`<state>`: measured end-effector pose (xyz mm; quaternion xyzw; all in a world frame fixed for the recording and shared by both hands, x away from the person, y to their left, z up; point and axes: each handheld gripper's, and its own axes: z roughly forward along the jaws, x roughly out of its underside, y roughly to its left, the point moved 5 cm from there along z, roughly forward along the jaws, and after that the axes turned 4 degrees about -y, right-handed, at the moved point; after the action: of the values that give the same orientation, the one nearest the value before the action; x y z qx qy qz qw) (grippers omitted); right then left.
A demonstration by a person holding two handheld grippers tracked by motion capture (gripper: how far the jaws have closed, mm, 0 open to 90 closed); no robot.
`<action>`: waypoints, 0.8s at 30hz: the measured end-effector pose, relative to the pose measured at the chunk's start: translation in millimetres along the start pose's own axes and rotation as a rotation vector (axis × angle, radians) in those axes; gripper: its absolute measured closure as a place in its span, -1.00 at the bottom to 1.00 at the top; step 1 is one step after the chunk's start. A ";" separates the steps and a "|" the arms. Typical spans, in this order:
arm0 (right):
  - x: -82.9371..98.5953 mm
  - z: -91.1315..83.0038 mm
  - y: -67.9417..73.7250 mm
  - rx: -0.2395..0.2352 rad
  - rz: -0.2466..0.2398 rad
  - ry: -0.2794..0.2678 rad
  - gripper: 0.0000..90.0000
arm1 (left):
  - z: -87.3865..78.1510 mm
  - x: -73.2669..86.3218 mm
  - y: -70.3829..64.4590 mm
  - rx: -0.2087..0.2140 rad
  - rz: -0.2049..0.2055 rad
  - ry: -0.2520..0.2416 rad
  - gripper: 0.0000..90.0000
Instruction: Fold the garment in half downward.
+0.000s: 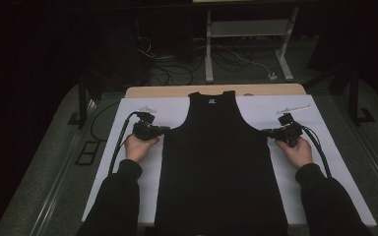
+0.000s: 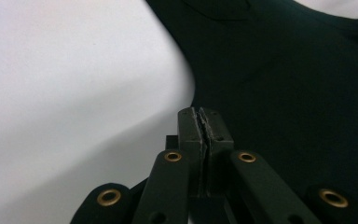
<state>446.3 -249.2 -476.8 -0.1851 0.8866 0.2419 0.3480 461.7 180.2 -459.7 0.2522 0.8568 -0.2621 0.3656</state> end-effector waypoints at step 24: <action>6.8 -34.4 13.9 -0.049 0.101 -0.028 0.84 | -24.9 8.3 -9.7 0.073 -0.085 -0.035 0.93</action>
<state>416.5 -258.2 -455.3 -0.1452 0.8837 0.2834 0.3431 438.3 190.8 -448.6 0.2242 0.8501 -0.3127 0.3596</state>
